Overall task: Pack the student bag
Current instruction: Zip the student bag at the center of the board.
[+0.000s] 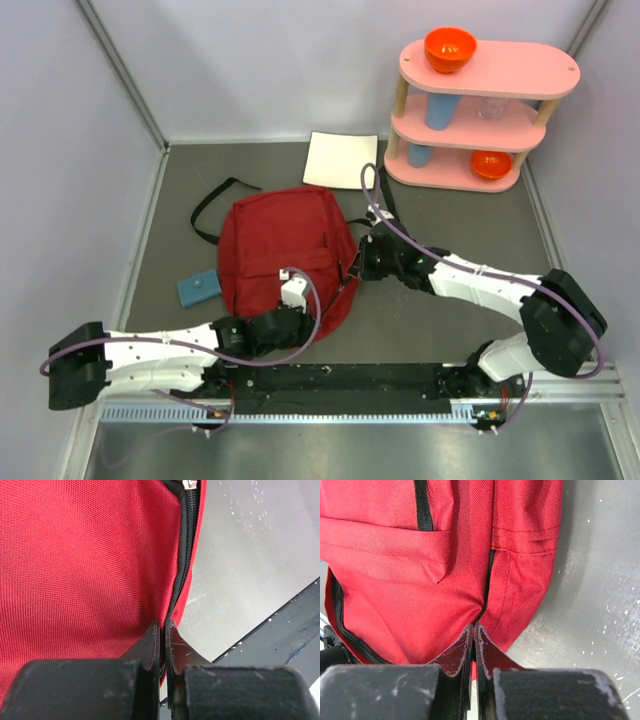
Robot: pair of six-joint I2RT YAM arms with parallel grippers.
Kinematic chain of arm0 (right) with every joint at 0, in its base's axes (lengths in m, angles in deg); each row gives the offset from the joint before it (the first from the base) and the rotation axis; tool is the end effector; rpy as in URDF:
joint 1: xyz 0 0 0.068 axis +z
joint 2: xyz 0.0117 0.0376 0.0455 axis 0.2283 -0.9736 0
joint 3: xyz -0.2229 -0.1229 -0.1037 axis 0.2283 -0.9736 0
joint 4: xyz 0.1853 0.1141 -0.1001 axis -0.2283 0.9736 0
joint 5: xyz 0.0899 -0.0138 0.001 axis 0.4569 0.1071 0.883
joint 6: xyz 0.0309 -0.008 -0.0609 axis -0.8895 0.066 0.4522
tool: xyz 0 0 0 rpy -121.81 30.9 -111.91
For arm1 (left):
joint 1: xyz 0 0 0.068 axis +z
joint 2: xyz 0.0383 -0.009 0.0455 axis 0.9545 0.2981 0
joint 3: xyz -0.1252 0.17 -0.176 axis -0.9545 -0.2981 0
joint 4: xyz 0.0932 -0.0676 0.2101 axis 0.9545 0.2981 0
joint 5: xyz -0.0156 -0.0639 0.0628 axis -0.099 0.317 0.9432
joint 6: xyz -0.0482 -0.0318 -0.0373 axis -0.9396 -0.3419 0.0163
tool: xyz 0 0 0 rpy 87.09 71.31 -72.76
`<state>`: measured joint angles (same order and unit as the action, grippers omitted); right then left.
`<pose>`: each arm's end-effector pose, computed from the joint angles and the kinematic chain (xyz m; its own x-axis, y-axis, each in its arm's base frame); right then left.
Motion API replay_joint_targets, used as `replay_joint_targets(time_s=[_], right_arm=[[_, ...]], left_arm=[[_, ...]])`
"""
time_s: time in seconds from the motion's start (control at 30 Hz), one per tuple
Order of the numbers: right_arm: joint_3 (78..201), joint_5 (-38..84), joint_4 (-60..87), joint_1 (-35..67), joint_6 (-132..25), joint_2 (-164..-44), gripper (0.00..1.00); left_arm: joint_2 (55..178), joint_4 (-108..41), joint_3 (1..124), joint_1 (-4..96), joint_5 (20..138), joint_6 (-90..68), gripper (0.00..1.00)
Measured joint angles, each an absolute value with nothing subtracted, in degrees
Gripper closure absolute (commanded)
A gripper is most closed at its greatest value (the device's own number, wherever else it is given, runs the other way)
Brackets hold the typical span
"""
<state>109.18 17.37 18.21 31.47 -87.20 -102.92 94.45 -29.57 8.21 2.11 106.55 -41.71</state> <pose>0.2044 0.2046 0.2154 -0.8148 0.1062 -0.5700 -0.2522 0.8203 0.5133 0.0760 -0.1602 0.1713 -0.6897 0.0418 -0.7229 0.4558 0.8008 -0.3885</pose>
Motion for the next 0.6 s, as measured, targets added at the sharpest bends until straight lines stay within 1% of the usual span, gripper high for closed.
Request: replay_joint_targets(time_s=[0.1,0.13,0.2,0.23,0.3,0.33,0.47,0.6], right_arm=[[110.1,18.97,17.82,31.16,-86.31,-104.8,1.0],[110.19,19.17,17.71,31.14,-86.2,-104.87,0.98],[110.23,21.4,16.33,30.97,-86.09,-105.15,0.85],[110.19,22.34,15.72,30.9,-86.37,-105.2,0.76],[109.2,24.04,13.08,30.79,-87.42,-105.07,0.7],[108.35,24.65,11.77,30.79,-88.01,-104.91,0.64],[104.57,25.9,10.37,30.79,-90.59,-103.8,0.61],[101.42,26.23,8.86,30.77,-93.45,-102.81,0.61]], left_arm=[[94.14,-29.61,8.03,2.11,106.61,-42.06,1.0],[94.21,-29.61,8.03,2.11,106.63,-42.08,1.0],[95.0,-29.74,8.16,2.11,106.76,-42.06,1.0],[95.76,-29.94,8.34,2.11,106.76,-41.99,1.0],[97.88,-30.16,9.15,2.11,106.76,-41.73,1.0],[99.19,-30.27,9.72,2.11,106.74,-41.53,1.0],[104.35,-31.08,11.66,2.11,106.52,-41.1,1.0],[106.95,-32.45,12.71,2.11,105.82,-40.94,1.0]])
